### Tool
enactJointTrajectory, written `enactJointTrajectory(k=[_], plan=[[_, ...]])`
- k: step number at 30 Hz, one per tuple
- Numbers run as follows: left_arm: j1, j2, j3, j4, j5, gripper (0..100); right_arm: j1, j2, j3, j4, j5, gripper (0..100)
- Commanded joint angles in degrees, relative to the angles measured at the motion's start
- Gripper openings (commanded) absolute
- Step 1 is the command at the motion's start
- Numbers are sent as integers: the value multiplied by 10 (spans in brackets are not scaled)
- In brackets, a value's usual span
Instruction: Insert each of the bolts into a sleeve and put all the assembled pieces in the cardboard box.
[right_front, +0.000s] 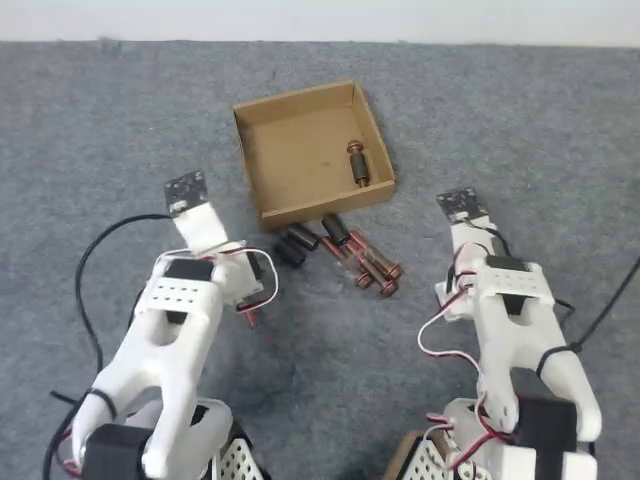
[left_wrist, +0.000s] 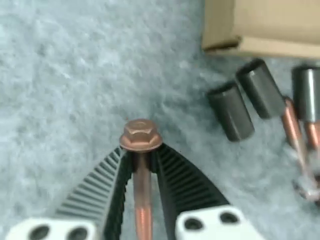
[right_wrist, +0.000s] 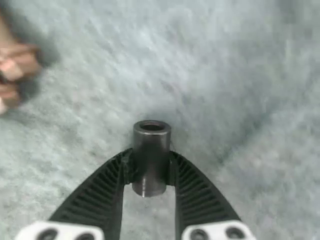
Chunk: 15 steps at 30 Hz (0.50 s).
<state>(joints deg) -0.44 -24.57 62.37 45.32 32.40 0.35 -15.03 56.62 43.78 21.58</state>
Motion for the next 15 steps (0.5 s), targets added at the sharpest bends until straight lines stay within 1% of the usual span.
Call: enactJointTrajectory(k=[1, 3, 7, 11, 15], plan=[[-8, -33, 22, -84, -7, 12, -21, -37, -18, -39, 3, 7], [-7, -33, 30, -98, -7, 12, -26, -46, -19, -77, 3, 7], [-6, -33, 33, -98, -7, 12, -53, -45, -18, -187, 4, 7], [-7, -33, 34, -98, -7, 12, -58, -44, -18, -300, 4, 7], [-8, -33, 34, -98, -8, 12, -59, -44, -18, -386, 6, 7]])
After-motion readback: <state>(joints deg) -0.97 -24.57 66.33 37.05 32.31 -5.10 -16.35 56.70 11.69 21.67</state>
